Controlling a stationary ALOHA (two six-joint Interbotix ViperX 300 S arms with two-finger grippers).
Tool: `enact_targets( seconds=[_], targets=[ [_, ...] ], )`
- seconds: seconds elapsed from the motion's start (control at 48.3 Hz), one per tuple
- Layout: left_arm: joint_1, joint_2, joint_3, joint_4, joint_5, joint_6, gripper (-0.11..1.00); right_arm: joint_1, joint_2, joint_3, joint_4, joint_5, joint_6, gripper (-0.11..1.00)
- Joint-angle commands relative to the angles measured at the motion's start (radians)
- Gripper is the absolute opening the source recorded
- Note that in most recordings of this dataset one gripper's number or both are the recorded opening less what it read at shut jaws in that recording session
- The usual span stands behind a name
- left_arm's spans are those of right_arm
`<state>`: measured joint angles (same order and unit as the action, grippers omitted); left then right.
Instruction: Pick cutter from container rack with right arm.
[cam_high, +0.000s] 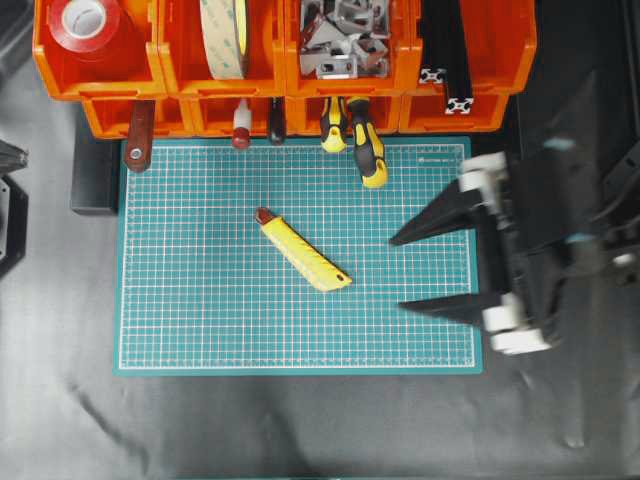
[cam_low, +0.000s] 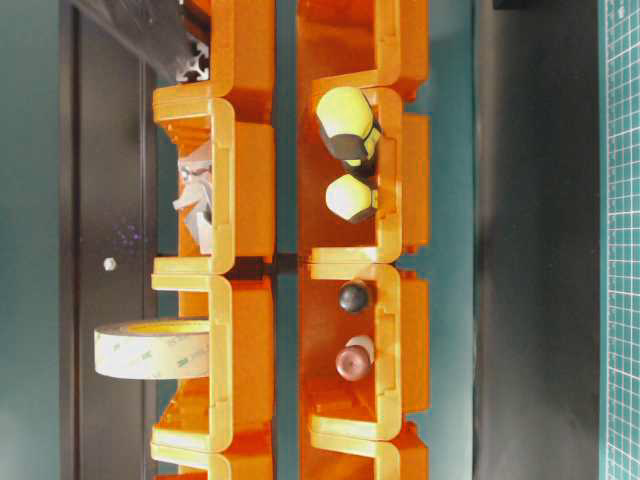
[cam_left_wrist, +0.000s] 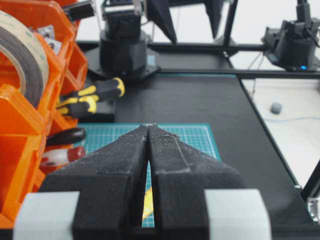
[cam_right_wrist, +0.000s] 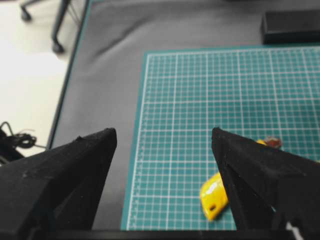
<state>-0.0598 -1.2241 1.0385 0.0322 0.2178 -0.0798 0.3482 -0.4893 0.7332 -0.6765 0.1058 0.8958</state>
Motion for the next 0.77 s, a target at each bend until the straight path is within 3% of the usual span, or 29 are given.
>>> enact_targets(
  seconds=[0.0, 0.248, 0.745],
  targets=[
    [-0.002, 0.003, -0.032, 0.003, -0.008, -0.003, 0.00, -0.003, -0.077, 0.018, 0.000, 0.020, 0.000, 0.73],
    [-0.002, 0.003, -0.032, 0.003, -0.003, -0.003, 0.00, -0.005, -0.207, 0.069, -0.002, 0.075, 0.000, 0.71],
    [-0.002, 0.003, -0.031, 0.003, -0.003, -0.002, 0.00, -0.005, -0.374, 0.166, -0.002, 0.075, 0.000, 0.71]
  ],
)
